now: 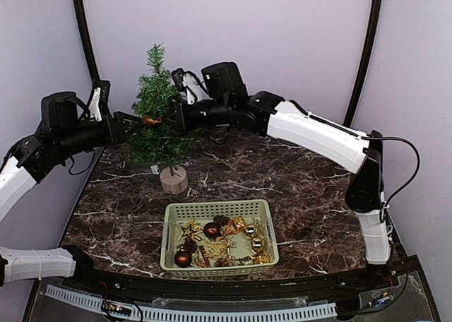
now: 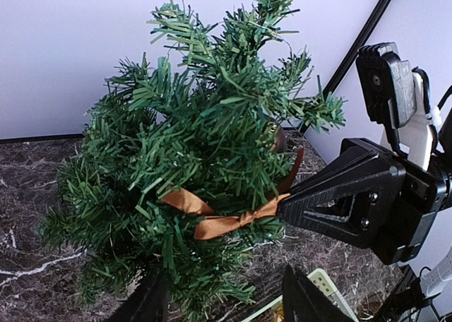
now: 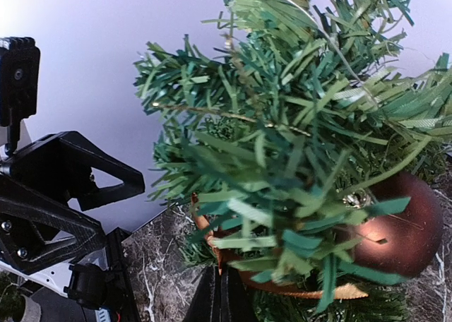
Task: Decorate the small christmas tree
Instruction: Place the bow in the gap of branches.
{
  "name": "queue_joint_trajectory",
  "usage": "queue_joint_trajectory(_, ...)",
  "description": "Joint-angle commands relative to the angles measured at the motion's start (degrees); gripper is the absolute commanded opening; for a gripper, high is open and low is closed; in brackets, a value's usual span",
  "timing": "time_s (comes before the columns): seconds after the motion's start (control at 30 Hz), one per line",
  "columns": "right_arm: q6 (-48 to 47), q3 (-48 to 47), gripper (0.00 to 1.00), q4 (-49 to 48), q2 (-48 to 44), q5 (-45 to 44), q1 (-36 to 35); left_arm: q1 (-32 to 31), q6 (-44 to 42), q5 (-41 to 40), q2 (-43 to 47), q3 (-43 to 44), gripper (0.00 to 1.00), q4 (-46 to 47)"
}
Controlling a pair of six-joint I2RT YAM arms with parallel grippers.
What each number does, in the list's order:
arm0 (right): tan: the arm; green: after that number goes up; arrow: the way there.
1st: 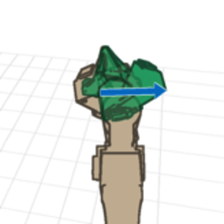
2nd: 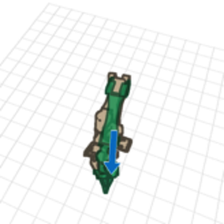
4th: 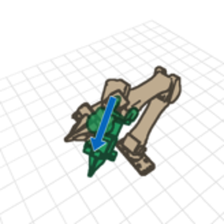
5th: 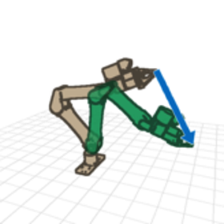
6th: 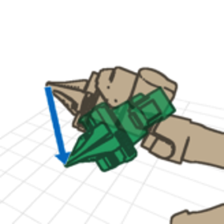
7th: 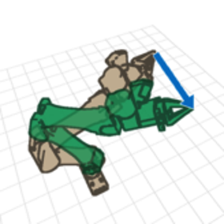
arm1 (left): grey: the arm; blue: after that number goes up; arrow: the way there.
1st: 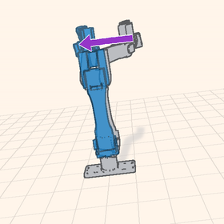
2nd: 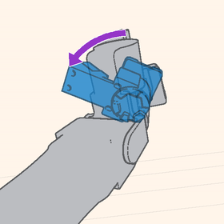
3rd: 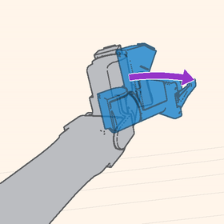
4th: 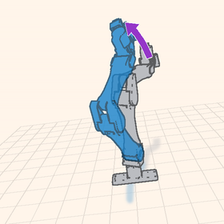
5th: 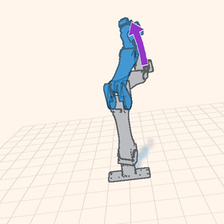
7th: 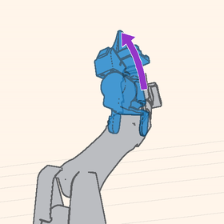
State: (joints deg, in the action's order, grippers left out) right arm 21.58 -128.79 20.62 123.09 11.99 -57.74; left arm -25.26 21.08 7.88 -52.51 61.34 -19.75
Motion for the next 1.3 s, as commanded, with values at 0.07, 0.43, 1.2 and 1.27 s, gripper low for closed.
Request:
queue_joint_trajectory(0.07,0.25,-3.11,0.0,-2.97,1.22,-2.15,1.04,1.13,-0.31,0.95,-1.79,-0.32,0.49,4.58)
queue_joint_trajectory(0.43,1.09,-3.47,0.0,-4.1,2.49,-6.86,1.14,1.7,-0.19,3.96,-6.37,-0.53,0.44,9.69)
queue_joint_trajectory(1.2,1.09,1.12,0.21,-4.86,-1.17,-8.36,1.19,2.27,0.52,1.5,-3.58,-1.75,0.52,8.48)
queue_joint_trajectory(1.27,1.15,2.09,0.24,-5.22,-2.2,-8.23,1.14,2.31,0.72,1.28,-2.83,-1.77,0.52,7.69)
